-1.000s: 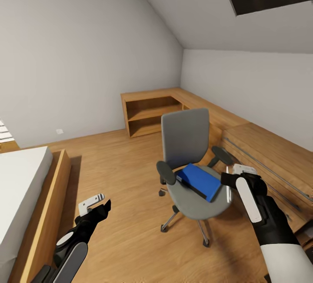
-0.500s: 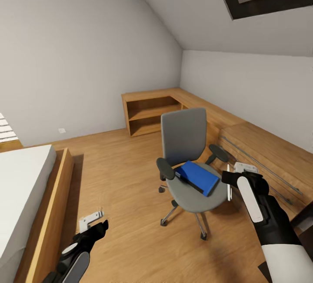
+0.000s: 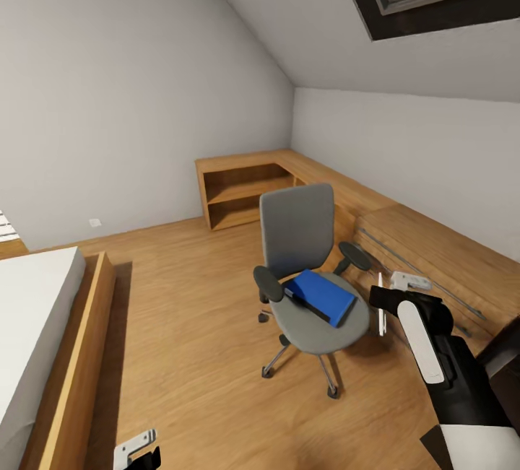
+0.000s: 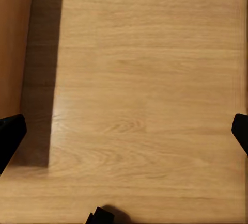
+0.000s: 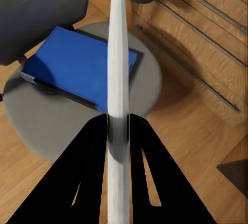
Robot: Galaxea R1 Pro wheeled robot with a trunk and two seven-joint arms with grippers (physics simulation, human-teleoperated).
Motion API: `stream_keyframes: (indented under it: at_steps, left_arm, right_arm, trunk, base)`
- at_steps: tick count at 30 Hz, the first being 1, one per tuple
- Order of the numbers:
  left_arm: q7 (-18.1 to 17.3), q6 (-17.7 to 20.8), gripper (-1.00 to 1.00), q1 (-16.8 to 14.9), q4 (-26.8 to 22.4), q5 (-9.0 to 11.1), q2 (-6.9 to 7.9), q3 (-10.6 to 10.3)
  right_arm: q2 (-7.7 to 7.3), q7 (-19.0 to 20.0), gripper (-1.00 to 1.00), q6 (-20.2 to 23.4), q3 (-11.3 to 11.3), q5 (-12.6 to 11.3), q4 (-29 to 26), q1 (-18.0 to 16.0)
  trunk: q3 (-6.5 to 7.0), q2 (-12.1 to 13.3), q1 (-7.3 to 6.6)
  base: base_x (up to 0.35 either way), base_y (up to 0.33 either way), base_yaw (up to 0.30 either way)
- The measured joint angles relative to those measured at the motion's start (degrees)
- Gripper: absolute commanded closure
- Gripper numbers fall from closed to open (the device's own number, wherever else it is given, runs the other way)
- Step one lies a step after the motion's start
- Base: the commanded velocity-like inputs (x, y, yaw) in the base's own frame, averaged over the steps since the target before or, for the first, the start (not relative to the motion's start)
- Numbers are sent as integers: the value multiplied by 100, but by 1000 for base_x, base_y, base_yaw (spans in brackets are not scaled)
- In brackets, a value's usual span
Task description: In the bedroom, organize the workspace by keeping the computer under the desk, ensuring the monitor is on the desk, placing the keyboard on the desk next to the monitor, placing the mouse on the desk next to the keyboard, moving the folder from the swivel chair onto the desk next to the mouse, stacking the notebook on top of the folder with the pen on top of the notebook, and positioning the swivel chair next to the desk.
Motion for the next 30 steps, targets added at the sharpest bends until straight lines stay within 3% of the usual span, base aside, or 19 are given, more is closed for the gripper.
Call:
stream_keyframes:
  at_steps: [7,10,15,25,30]
  left_arm:
    - [-19,-27,-100,0,39,14,-3,-1]
    - [-21,-34,-100,0,78,14,-9,-5]
    - [-21,-43,-100,1,181,-6,-138,3]
    - [-19,-83,-100,0,206,-2,-191,7]
    - [-4,-282,-100,2,207,5,-197,6]
  right_arm:
    - [-4,0,100,3,-55,2,-2,1]
    - [-5,0,100,5,-167,5,0,1]
    - [-12,0,100,5,-405,6,7,1]
    - [-27,0,100,4,-520,2,8,1]
    - [-31,7,100,-3,-733,1,22,2]
  trunk:
    - [172,281,-154]
    - [246,402,-220]
    - [369,602,-330]
    - [615,1004,-550]
    - [738,1205,-660]
  base:
    - [0,0,-181]
    - [0,0,-190]
    - [0,0,-194]
    - [0,0,-195]
    - [0,0,-195]
